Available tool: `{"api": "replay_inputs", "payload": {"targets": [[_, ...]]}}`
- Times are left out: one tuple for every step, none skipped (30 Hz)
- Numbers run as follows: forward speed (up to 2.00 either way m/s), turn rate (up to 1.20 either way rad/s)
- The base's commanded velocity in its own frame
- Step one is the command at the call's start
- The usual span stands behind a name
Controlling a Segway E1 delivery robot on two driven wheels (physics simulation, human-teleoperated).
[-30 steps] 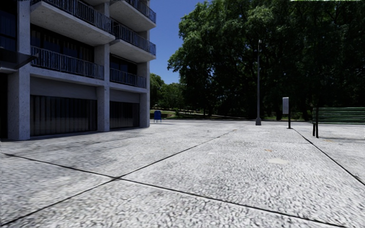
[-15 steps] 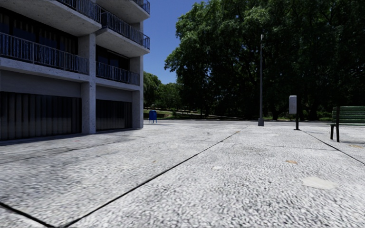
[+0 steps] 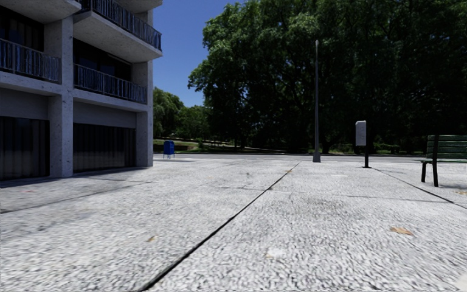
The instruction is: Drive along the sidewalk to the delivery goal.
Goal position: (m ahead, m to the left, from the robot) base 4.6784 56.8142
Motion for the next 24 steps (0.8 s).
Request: {"api": "replay_inputs", "payload": {"targets": [[2.0,0.0],[2.0,0.0],[2.0,0.0],[2.0,0.0],[2.0,0.0],[2.0,0.0],[2.0,0.0],[2.0,0.0],[2.0,0.0],[2.0,0.0],[2.0,0.0],[2.0,0.0],[2.0,0.0],[2.0,0.0],[2.0,0.0],[2.0,0.0],[2.0,0.0],[2.0,0.0],[2.0,0.0],[2.0,0.0],[2.0,0.0],[2.0,0.0],[2.0,0.0],[2.0,0.0]]}}
